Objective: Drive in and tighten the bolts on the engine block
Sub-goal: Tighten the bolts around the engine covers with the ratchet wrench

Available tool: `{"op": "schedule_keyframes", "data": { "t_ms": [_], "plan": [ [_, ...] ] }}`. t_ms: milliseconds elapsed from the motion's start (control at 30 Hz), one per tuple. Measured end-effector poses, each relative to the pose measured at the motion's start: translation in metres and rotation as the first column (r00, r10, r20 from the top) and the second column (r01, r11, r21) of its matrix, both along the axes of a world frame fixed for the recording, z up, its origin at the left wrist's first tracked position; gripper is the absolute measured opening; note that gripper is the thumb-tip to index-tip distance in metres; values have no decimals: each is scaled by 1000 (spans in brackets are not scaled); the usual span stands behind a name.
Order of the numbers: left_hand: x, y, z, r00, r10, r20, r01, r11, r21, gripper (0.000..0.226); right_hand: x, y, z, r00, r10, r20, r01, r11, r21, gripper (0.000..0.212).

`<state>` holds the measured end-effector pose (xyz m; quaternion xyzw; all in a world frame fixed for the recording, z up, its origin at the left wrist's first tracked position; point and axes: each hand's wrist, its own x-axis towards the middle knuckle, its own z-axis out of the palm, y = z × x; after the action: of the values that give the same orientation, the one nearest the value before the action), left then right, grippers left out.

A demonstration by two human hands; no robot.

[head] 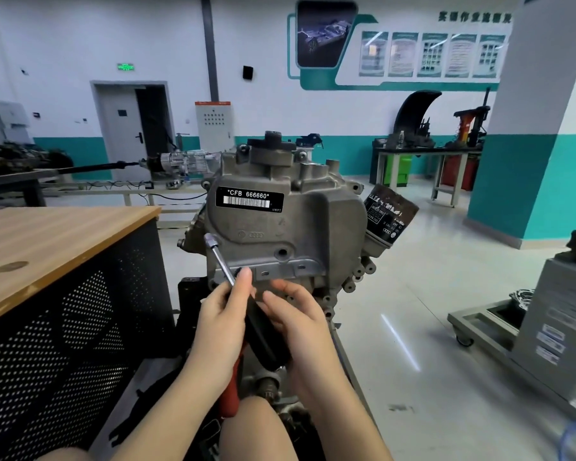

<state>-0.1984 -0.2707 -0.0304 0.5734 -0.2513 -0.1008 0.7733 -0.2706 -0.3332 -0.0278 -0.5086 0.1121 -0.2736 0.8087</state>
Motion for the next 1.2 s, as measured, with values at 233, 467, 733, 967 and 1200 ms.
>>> {"op": "schedule_keyframes", "data": {
  "t_ms": [233, 467, 733, 967, 1200],
  "plan": [
    [1, 5, 5, 992, -127, 13, 127, 992, 25, 37, -1, -9, -3, 996, -77, -54, 64, 976, -208, 17],
    [-2, 8, 1, 971, -238, 29, 237, 971, 37, 39, 6, 0, -6, 997, -73, -11, 71, 993, -99, 18],
    [-3, 10, -4, 964, -267, 14, 265, 962, 62, 37, 15, 5, -9, 971, -208, -115, 193, 973, -129, 33],
    [-6, 4, -6, 996, -90, -4, 90, 994, 55, 43, 20, 3, -11, 996, -76, 52, 53, 932, 358, 41],
    [16, 5, 5, 949, 201, -244, -233, 966, -111, 41, 12, -14, -16, 978, 30, 205, -104, 926, 363, 38]
  ]
}}
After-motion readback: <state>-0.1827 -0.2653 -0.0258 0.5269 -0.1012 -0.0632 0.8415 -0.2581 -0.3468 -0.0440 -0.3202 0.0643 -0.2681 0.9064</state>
